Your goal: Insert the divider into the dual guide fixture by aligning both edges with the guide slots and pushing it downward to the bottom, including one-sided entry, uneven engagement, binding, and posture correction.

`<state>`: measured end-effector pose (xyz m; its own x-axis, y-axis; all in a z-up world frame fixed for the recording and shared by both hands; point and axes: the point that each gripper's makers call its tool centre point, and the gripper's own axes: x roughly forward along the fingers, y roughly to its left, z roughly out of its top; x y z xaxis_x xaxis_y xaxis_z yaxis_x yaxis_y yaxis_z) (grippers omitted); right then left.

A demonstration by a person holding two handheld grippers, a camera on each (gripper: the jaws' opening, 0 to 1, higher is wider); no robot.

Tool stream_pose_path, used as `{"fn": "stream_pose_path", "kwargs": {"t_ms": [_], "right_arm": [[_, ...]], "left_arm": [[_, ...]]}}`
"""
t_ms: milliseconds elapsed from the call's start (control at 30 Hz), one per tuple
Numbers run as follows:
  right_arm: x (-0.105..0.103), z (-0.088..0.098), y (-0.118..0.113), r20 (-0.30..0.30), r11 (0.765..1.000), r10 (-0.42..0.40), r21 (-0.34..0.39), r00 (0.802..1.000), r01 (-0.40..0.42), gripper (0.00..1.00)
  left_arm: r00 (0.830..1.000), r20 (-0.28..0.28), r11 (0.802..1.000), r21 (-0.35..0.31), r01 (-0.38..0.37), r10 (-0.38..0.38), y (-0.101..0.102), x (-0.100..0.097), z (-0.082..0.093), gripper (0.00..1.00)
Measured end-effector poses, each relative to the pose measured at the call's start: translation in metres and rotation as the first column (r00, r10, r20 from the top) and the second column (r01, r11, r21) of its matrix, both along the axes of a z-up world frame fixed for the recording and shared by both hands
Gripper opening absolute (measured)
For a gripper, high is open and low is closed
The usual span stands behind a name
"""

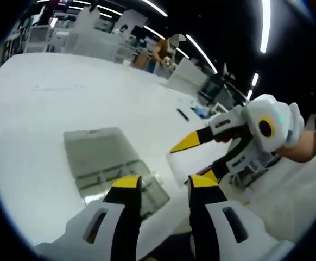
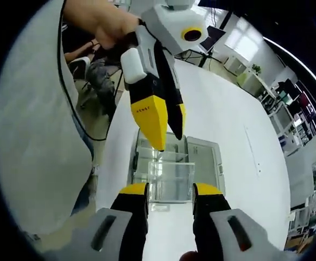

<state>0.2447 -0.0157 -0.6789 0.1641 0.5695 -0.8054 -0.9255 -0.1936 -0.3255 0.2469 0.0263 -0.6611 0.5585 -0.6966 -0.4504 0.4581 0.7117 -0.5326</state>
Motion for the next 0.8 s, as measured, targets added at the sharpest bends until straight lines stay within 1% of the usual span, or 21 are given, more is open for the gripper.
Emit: {"fn": "stream_pose_path", "kwargs": {"t_ms": [233,567,800], "right_arm": [[-0.004,0.005,0.006,0.010,1.000,0.020,0.023,1.000,-0.020,0.27],[-0.008,0.009,0.011,0.026,0.998,0.043,0.036,0.999,-0.044,0.27],[-0.009,0.013,0.015,0.035,0.998,0.051,0.045,0.998,-0.053,0.27]], "left_arm": [[1.000,-0.013,1.000,-0.021,-0.012,0.012,0.002,0.000,0.002,0.29],[1.000,-0.026,0.999,-0.042,-0.012,0.011,0.000,-0.003,0.004,0.28],[0.999,-0.032,0.999,-0.040,-0.004,0.003,-0.002,-0.004,0.004,0.27]]}}
